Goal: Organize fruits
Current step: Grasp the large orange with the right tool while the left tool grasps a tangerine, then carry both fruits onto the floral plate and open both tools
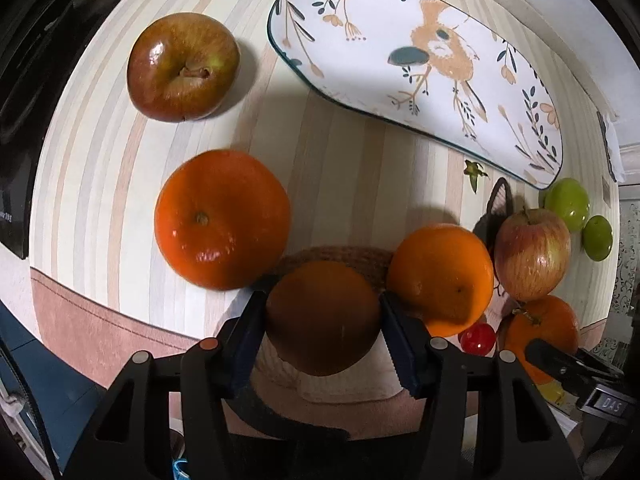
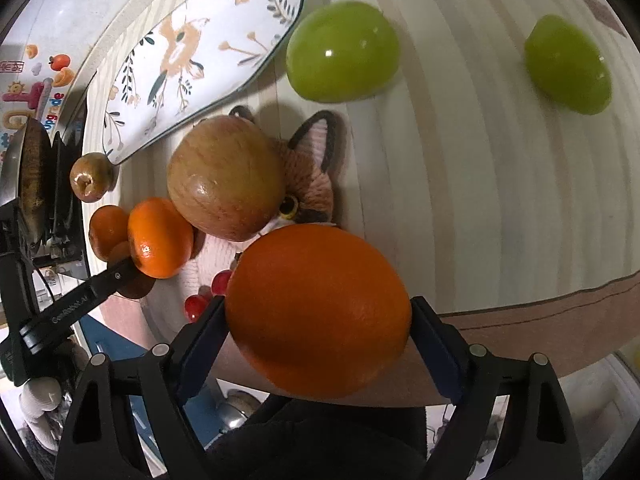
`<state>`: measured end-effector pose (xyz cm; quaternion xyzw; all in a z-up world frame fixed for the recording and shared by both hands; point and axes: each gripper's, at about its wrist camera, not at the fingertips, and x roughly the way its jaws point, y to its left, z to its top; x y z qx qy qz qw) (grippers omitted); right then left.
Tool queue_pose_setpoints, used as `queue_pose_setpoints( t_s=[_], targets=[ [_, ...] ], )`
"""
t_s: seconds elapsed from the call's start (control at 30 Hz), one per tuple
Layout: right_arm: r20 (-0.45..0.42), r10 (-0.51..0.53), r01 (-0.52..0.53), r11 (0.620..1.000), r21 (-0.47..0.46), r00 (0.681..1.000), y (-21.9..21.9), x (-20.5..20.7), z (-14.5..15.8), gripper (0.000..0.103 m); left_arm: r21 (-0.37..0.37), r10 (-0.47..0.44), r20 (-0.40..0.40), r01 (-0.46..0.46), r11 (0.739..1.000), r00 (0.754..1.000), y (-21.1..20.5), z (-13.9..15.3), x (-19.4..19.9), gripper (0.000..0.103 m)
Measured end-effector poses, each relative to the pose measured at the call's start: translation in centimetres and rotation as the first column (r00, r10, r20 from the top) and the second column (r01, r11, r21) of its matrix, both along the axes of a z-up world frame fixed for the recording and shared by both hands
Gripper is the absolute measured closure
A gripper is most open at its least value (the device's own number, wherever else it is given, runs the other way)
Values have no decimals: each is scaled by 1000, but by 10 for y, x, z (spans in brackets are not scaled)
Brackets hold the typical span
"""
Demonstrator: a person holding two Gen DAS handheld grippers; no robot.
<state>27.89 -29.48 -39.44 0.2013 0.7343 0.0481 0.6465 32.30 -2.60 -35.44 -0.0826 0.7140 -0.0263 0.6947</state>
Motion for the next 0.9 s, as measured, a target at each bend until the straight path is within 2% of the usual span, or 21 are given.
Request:
queue_pose_setpoints(
  t_s=[0.17,0.47,0.57,0.67,0.8,0.9],
  targets=[
    [-11,-10,10,1000,17,1000,8,1,-9,15,-28,-7,-24,6,1000,1000,1,-3,7,48],
    [25,11,-10,998,-55,1000,26,-4,-2,17,15,-29,6,29,999,1000,-6,-11,-6,51],
    [31,-3,5,998,-64,1000,27,-5,1,17,30,-34,12,33,999,999,-6,-4,-17,51],
    [38,-17,19,998,-58,999,24,-7,5,17,10,-27,10,27,1000,1000,-2,9,-28,51],
    [61,-31,33,999,-29,998,24,-6,20,17,-23,-23,21,23,999,1000,0,36,-37,51],
    [90,-45,43,999,25,995,22,-5,45,17,-59,-20,57,23,998,998,-1,65,-37,51]
  ],
)
